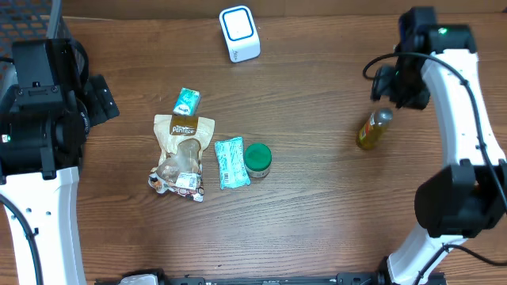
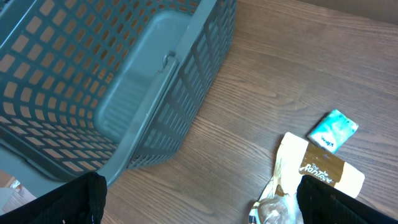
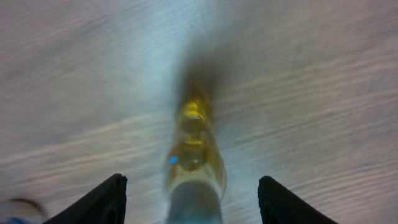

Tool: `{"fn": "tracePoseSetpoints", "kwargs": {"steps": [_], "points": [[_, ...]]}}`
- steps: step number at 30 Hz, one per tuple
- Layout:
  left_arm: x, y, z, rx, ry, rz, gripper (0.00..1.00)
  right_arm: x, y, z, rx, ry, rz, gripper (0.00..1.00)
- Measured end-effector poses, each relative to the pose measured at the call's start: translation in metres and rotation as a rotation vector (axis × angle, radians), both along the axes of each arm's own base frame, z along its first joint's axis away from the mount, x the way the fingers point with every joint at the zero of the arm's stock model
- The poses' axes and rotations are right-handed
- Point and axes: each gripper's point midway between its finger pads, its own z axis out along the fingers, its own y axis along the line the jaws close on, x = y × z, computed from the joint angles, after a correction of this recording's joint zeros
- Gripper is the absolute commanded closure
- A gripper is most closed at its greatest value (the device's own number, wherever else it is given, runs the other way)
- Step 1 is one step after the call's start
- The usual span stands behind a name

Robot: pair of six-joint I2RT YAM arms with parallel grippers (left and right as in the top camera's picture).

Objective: Scan the item barcode
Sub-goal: 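Move the bottle right and set it upright, open the right gripper, then move the right gripper over the green-lidded jar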

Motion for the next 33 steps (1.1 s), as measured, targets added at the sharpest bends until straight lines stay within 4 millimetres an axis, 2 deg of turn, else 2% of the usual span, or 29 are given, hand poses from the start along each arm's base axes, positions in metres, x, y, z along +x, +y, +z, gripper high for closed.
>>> {"fn": "tracePoseSetpoints", "kwargs": {"steps": [3, 6, 11, 16, 19, 20, 21, 22, 23, 28, 33], "points": [[0.000, 0.000, 0.000, 0.000, 0.000, 0.000, 0.00, 0.001, 0.016, 0.041, 0.064, -0.089, 0.020, 0.36], [0.000, 0.000, 0.000, 0.000, 0.000, 0.000, 0.01, -0.005, 0.040, 0.066, 0.145, -0.138, 0.062, 0.36], [0.000, 0.000, 0.000, 0.000, 0.000, 0.000, 0.00, -0.018, 0.086, 0.073, 0.252, -0.123, 0.154, 0.36], [0.000, 0.000, 0.000, 0.000, 0.000, 0.000, 0.00, -0.026, 0.146, 0.067, 0.299, -0.113, 0.290, 0.35], [0.000, 0.000, 0.000, 0.000, 0.000, 0.000, 0.01, -0.038, 0.182, 0.057, 0.315, -0.084, 0.355, 0.32], [0.000, 0.000, 0.000, 0.000, 0.000, 0.000, 0.01, -0.043, 0.192, 0.053, 0.317, -0.072, 0.370, 0.28], [0.000, 0.000, 0.000, 0.000, 0.000, 0.000, 0.00, -0.049, 0.203, 0.049, 0.318, -0.058, 0.389, 0.05], [0.000, 0.000, 0.000, 0.000, 0.000, 0.000, 0.01, -0.054, 0.212, 0.045, 0.317, -0.049, 0.402, 0.00], [0.000, 0.000, 0.000, 0.000, 0.000, 0.000, 0.01, -0.059, 0.222, 0.039, 0.309, -0.041, 0.430, 0.00], [0.000, 0.000, 0.000, 0.000, 0.000, 0.000, 0.01, -0.081, 0.259, 0.010, 0.277, -0.012, 0.508, 0.00], [0.000, 0.000, 0.000, 0.000, 0.000, 0.000, 0.01, -0.090, 0.268, -0.025, 0.200, -0.003, 0.505, 0.00]]}}
